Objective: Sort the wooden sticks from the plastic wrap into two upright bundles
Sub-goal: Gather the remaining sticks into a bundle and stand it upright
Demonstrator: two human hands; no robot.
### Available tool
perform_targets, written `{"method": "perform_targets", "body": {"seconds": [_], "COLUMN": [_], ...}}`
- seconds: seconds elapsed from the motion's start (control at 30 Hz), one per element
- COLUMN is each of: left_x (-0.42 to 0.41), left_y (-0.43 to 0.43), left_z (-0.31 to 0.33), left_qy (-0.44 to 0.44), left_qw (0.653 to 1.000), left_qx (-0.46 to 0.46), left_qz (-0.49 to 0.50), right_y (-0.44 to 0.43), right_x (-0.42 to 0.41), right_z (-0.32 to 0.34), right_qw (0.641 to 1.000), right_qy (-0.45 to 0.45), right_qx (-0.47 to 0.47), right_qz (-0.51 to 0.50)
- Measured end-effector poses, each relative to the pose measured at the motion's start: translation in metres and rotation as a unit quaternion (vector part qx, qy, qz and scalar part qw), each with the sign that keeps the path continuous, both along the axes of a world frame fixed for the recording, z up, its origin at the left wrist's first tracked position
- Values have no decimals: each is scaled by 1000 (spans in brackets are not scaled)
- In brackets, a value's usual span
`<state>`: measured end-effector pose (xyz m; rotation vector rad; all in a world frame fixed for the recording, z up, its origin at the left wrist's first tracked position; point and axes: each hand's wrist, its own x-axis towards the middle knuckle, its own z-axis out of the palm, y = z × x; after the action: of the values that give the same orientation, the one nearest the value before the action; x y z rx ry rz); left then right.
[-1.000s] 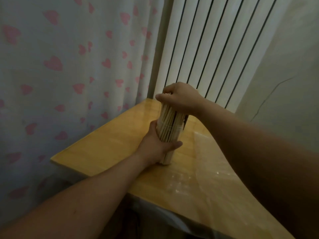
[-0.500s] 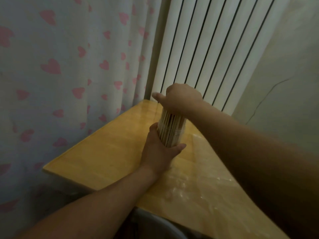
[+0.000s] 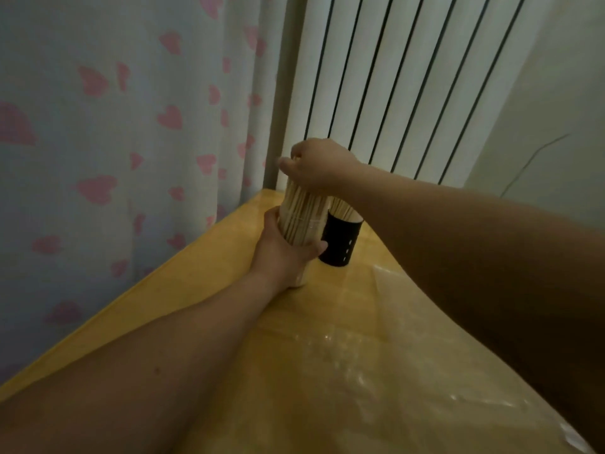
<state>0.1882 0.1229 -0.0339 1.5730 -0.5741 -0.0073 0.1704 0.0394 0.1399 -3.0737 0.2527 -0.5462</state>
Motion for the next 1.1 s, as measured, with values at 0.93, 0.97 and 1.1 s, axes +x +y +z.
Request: {"method": "perform_targets", "body": {"seconds": [0.93,0.97,1.1], "left_x": [-72,-83,-124], "left_y": [64,64,55], "left_z": [11,10,7], "left_qy": [-37,-40,-58], "left_qw": [984,984,981], "left_qx": [163,169,182], "left_qz": [56,49,17], "right_y": [-54,-62,-95], "right_x": [-153,-172,-239], "right_z": [-7,-14,-33], "right_qw": [991,991,986], "right_qy": [-56,-48,-47], "right_qx": [111,108,108], "right_qz": [-53,-68,-115]}}
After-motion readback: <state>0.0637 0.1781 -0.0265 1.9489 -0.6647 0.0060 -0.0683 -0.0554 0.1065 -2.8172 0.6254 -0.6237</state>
